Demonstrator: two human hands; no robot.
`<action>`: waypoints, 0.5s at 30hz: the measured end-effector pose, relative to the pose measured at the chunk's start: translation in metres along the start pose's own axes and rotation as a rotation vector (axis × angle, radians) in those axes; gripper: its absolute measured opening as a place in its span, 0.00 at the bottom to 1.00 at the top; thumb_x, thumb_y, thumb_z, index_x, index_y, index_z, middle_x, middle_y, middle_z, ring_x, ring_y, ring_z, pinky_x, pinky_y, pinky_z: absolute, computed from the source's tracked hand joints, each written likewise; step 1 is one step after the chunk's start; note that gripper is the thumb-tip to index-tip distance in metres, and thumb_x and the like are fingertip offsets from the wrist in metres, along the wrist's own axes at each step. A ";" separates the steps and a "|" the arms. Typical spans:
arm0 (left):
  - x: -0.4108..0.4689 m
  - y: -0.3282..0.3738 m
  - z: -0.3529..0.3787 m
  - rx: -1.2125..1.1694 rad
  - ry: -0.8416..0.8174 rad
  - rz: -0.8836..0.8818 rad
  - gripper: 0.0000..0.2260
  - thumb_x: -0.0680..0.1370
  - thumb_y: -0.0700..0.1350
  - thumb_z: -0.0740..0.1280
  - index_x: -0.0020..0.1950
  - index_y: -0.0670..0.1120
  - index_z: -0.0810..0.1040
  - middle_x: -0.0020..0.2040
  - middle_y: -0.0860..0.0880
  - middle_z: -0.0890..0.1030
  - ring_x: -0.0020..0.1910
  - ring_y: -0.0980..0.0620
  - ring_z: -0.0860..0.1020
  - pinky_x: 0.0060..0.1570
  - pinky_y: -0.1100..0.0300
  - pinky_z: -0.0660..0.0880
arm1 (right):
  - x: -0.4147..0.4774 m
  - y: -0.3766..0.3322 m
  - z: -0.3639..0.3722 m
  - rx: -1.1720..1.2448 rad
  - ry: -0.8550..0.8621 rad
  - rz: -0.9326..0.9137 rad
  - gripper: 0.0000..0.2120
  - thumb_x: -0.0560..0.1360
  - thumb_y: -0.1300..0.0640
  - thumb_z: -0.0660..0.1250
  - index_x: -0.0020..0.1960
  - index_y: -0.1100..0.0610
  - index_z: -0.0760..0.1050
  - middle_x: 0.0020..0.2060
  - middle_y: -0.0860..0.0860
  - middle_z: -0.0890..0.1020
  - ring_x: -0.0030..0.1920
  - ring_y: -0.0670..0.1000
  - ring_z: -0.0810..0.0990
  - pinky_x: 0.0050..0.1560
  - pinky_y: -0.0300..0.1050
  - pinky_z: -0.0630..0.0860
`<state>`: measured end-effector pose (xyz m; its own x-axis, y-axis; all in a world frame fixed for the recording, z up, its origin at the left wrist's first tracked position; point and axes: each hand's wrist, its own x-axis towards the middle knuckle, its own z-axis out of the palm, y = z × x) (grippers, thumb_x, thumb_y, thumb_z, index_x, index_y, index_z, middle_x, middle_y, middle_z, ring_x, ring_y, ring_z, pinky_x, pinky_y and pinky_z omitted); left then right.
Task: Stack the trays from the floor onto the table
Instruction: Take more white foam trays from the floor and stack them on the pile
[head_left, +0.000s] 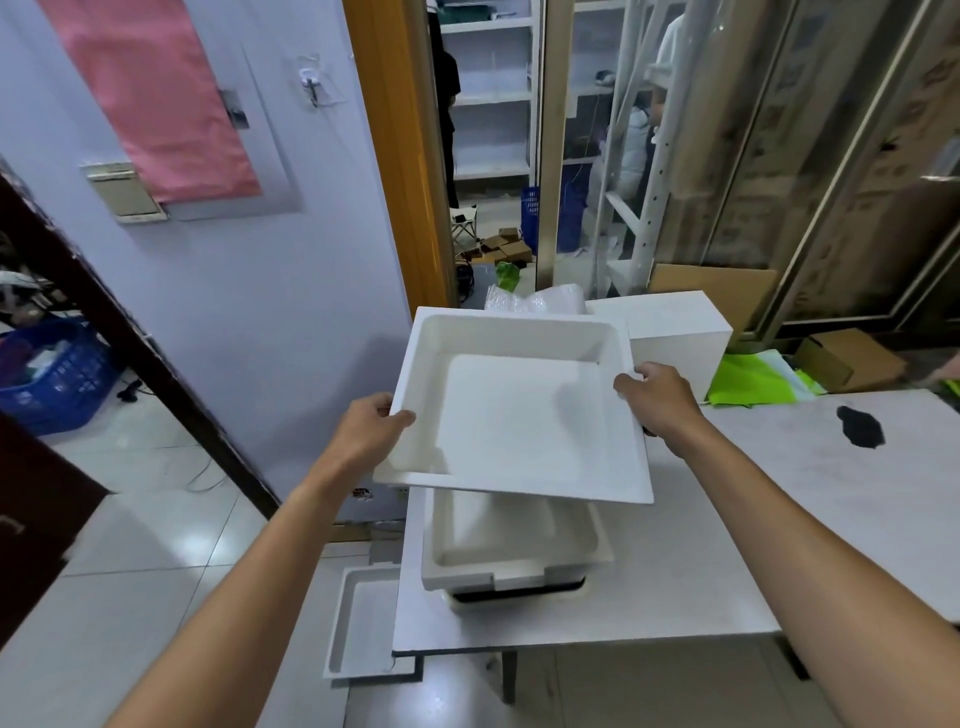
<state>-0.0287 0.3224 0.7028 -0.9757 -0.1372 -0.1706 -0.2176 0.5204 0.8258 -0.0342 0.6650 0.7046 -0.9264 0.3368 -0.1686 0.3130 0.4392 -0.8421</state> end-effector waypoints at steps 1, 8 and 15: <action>-0.001 -0.003 0.001 -0.003 0.005 0.001 0.08 0.79 0.45 0.68 0.57 0.45 0.81 0.50 0.50 0.83 0.45 0.53 0.80 0.40 0.59 0.73 | 0.000 -0.003 -0.003 -0.005 0.000 -0.003 0.09 0.76 0.52 0.64 0.54 0.54 0.74 0.43 0.53 0.78 0.33 0.51 0.73 0.29 0.39 0.66; -0.019 -0.011 0.017 -0.172 0.290 0.121 0.17 0.76 0.45 0.71 0.63 0.48 0.73 0.56 0.53 0.79 0.54 0.53 0.78 0.47 0.60 0.75 | -0.009 -0.012 -0.009 0.014 0.045 0.013 0.06 0.75 0.57 0.64 0.40 0.58 0.73 0.33 0.54 0.79 0.26 0.54 0.74 0.24 0.40 0.68; -0.027 0.019 0.020 -0.401 0.485 0.165 0.39 0.73 0.47 0.77 0.78 0.48 0.59 0.71 0.49 0.70 0.66 0.51 0.73 0.62 0.60 0.74 | -0.030 -0.003 0.000 0.248 0.071 0.104 0.12 0.74 0.59 0.67 0.35 0.62 0.70 0.27 0.56 0.75 0.20 0.53 0.72 0.24 0.41 0.72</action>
<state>-0.0066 0.3524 0.7122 -0.8531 -0.4965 0.1605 0.0522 0.2250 0.9730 -0.0077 0.6534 0.7124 -0.8723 0.4304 -0.2320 0.3368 0.1848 -0.9233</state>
